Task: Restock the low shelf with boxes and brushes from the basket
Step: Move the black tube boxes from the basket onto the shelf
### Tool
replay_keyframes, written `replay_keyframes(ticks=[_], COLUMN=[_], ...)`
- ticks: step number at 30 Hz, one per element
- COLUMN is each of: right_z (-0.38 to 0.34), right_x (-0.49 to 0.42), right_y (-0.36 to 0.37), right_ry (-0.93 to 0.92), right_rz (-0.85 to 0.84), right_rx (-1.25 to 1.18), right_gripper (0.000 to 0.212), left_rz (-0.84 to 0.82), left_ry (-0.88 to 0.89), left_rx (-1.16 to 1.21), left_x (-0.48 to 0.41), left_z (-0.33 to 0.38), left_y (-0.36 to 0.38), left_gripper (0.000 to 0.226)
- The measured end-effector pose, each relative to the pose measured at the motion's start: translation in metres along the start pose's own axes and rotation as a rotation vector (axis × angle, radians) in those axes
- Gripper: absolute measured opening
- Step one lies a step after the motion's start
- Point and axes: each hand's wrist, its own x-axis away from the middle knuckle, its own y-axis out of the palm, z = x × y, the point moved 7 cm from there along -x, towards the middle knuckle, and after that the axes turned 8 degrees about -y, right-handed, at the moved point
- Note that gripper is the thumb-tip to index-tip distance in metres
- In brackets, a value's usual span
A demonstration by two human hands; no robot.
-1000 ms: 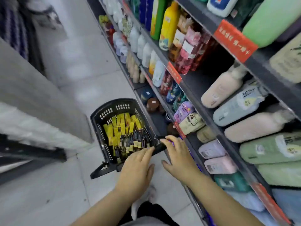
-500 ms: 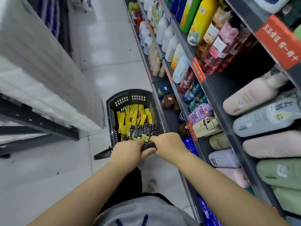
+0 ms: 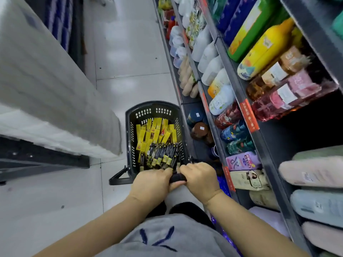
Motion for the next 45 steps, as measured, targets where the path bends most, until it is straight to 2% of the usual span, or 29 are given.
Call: replay_keyframes(ticks=[5, 8, 15, 18, 21, 26, 30, 34, 36, 40, 45], right_z=[0.017, 0.037, 0.104, 0.14, 0.177, 0.238, 0.273, 0.302, 0.317, 0.343, 0.372], right_x=[-0.021, -0.043, -0.117, -0.15, -0.187, -0.254, -0.316, -0.379, -0.412, -0.471, -0.549], right_y=[0.016, 0.029, 0.072, 0.097, 0.124, 0.186, 0.219, 0.251, 0.265, 0.291, 0.307], right_ry=[0.009, 0.006, -0.068, -0.088, -0.1, -0.139, -0.213, -0.213, -0.179, -0.065, 0.037], right_rz=[-0.016, -0.052, -0.135, -0.195, -0.341, -0.719, -0.745, -0.707, -0.754, -0.863, -0.902], right_rx=[0.03, 0.037, -0.003, -0.009, -0.063, -0.109, -0.131, -0.183, -0.162, -0.202, -0.37], right_gripper=[0.031, 0.045, 0.032, 0.022, 0.013, 0.027, 0.034, 0.035, 0.035, 0.042, 0.041], left_rz=[0.031, 0.062, 0.104, 0.034, -0.074, -0.216, -0.309, -0.277, -0.268, -0.377, -0.489], left_ry=[0.007, -0.006, -0.043, -0.071, -0.102, -0.184, -0.142, -0.113, -0.107, -0.091, 0.0], left_rx=[0.018, 0.008, 0.013, -0.001, -0.03, 0.022, 0.109, 0.122, 0.111, 0.12, 0.071], left_x=[-0.033, -0.061, -0.154, -0.206, -0.258, -0.35, -0.416, -0.48, -0.512, -0.571, -0.645], left_z=[-0.015, -0.022, -0.051, -0.067, -0.083, -0.123, -0.168, -0.221, -0.244, -0.28, -0.334], left_y=[-0.001, 0.0, 0.005, 0.014, 0.023, 0.028, 0.023, 0.018, 0.015, 0.012, 0.004], left_gripper=[0.05, 0.049, 0.049, 0.05, 0.048, 0.046, 0.039, 0.044, 0.045, 0.044, 0.04])
